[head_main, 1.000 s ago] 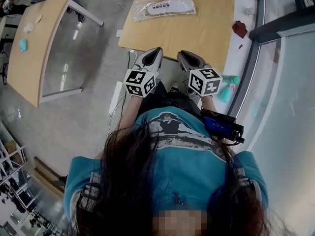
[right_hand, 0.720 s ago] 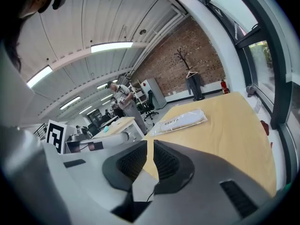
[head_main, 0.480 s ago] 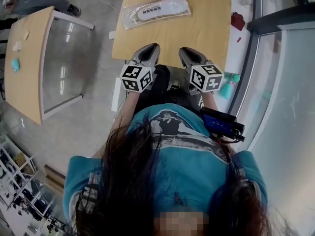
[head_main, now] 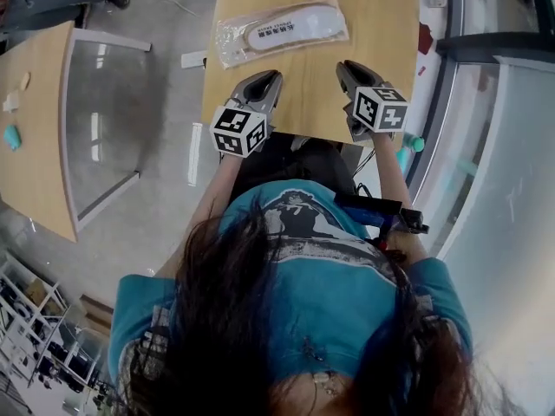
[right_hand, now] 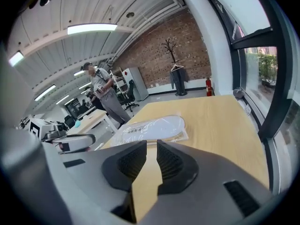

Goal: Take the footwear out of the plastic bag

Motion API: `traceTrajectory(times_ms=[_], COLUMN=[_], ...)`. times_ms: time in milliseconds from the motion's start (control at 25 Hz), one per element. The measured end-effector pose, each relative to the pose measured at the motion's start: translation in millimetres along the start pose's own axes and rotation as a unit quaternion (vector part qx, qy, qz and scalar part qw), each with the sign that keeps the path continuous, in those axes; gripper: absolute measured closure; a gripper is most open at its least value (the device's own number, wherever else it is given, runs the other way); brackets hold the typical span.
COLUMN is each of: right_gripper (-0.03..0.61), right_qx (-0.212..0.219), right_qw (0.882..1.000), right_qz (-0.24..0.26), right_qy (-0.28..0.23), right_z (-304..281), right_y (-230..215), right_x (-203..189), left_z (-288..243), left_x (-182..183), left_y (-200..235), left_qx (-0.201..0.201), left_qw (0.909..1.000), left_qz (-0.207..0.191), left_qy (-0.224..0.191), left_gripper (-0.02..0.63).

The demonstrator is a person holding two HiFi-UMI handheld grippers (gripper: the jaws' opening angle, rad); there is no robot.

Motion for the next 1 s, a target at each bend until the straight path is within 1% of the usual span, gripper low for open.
traceTrajectory(times_ms=[160,280,360,440,520,680,760,880,1000], right_gripper=[0.526,0.522,0.495,0.468,0.451,0.449,0.451,0.456,0.489], right_qx=[-0.017,-0.039,-0.051,-0.053,-0.052,-0.064,-0.057,-0.031,-0.008], right_qw=[1.0,0.999,0.998,0.997,0.996,0.993,0.992,0.992,0.991], right_qz=[-0.016,-0.009,0.0,0.007,0.012,0.017,0.012,0.004,-0.001], right_qy=[0.014,0.035,0.048,0.058,0.067,0.094,0.108,0.121,0.133], right_z=[-25.7,-45.8,-56.5,-62.7,-67.5,-89.0,-96.8,-99.2,-103.2], right_y=[-27.7,-46.2,-56.9,-63.6,-68.1,-90.2,-96.0,-92.4,-95.9], right_x=[18.2,29.7,34.9,40.1,45.2,44.0,39.6,36.8,33.8], left_z=[-6.9,-11.1,-14.0,-14.4,-12.4,-15.9,-14.0,-7.6,-15.7], left_x=[-4.0,-3.9,-4.1,-1.0,4.4,4.6,1.5,-0.5,-7.1], left_y=[8.5,14.8,17.1,16.3,15.6,29.3,36.3,42.4,46.3], left_qx=[-0.018,-0.028,-0.035,-0.041,-0.042,-0.029,-0.015,0.004,0.015], left_qw=[0.9997,0.9992,0.9988,0.9986,0.9987,0.9991,0.9993,0.9991,0.998], left_qz=[0.007,0.013,0.013,0.012,0.01,0.018,0.027,0.037,0.057], left_qy=[0.017,0.026,0.031,0.032,0.029,0.025,0.022,0.02,0.023], left_gripper=[0.597,0.597,0.596,0.597,0.597,0.597,0.597,0.597,0.597])
Point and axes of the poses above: the fingertips, and each gripper's own axes: z backward along the fingers, y to its left, x out of its top, the point moved 1 cm from there along z, backward along the fingers, and after that the axes turned 4 degrees about x, right-handed, at the moved point
